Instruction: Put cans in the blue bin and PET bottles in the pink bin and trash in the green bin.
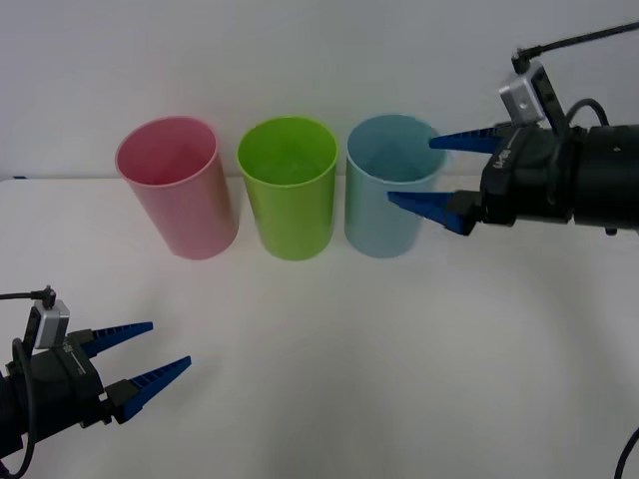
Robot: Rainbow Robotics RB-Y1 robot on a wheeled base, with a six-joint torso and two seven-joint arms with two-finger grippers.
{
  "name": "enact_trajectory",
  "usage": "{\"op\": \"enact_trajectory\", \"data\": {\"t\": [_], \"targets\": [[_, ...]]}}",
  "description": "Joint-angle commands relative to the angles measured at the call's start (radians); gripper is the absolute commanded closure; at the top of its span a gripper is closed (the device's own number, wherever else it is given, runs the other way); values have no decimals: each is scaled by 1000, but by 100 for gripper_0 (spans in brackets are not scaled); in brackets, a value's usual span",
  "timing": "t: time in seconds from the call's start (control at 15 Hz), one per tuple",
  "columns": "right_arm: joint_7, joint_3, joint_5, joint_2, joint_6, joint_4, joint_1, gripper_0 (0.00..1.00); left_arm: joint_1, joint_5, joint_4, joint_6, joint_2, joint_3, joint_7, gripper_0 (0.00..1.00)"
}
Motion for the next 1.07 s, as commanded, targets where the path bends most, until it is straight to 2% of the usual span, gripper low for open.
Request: {"op": "enact_trajectory", "data": {"t": [0.07, 0.47, 0.73, 1.07], "targets": [[167, -61, -79, 0, -4, -1, 138, 0, 0, 0, 0, 0, 0, 0, 0, 0], [443, -129, -165, 0, -19, 2, 342, 0, 0, 0, 0, 0, 0, 0, 0, 0], [551, -183, -193, -2, -64, 17, 416, 0, 0, 0, 0, 0, 0, 0, 0, 0], [575, -245, -188, -19, -168, 17, 475, 0, 0, 0, 0, 0, 0, 0, 0, 0]]}}
